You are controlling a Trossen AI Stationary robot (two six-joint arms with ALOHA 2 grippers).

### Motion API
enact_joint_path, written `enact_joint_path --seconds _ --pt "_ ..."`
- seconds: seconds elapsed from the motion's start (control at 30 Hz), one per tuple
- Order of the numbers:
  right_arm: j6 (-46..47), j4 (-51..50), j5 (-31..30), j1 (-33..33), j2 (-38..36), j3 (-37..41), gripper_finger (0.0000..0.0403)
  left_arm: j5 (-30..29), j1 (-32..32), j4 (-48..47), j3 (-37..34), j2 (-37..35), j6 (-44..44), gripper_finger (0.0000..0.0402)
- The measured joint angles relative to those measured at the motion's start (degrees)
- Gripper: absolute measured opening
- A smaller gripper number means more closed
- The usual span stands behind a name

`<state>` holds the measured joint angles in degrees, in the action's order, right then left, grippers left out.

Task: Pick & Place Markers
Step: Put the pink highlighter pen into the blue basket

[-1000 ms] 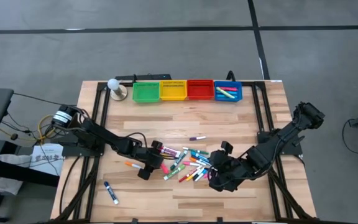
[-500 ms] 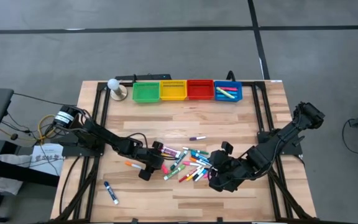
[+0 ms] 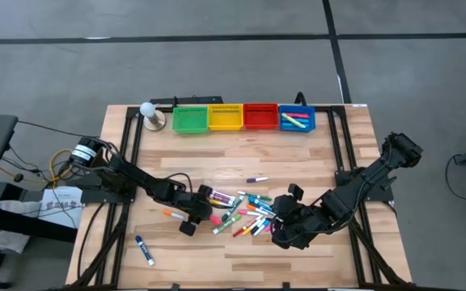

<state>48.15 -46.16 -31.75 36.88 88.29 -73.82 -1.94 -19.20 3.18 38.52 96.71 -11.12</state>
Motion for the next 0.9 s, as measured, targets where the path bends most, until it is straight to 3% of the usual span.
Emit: enact_joint_path --seconds 0.27,0.53,0.9 --pt "0.4 0.4 0.0 0.0 0.0 0.0 0.0182 1.1 0.0 0.8 -0.1 0.0 1.7 0.0074" --pt "0.5 0.4 0.0 0.0 0.0 0.0 0.0182 1.1 0.0 0.8 -0.2 -0.9 4.1 0.0080" --pt "0.5 0.4 -1.5 0.0 0.0 0.0 0.0182 -1.4 0.0 1.1 -0.2 -8.7 4.1 0.0079"
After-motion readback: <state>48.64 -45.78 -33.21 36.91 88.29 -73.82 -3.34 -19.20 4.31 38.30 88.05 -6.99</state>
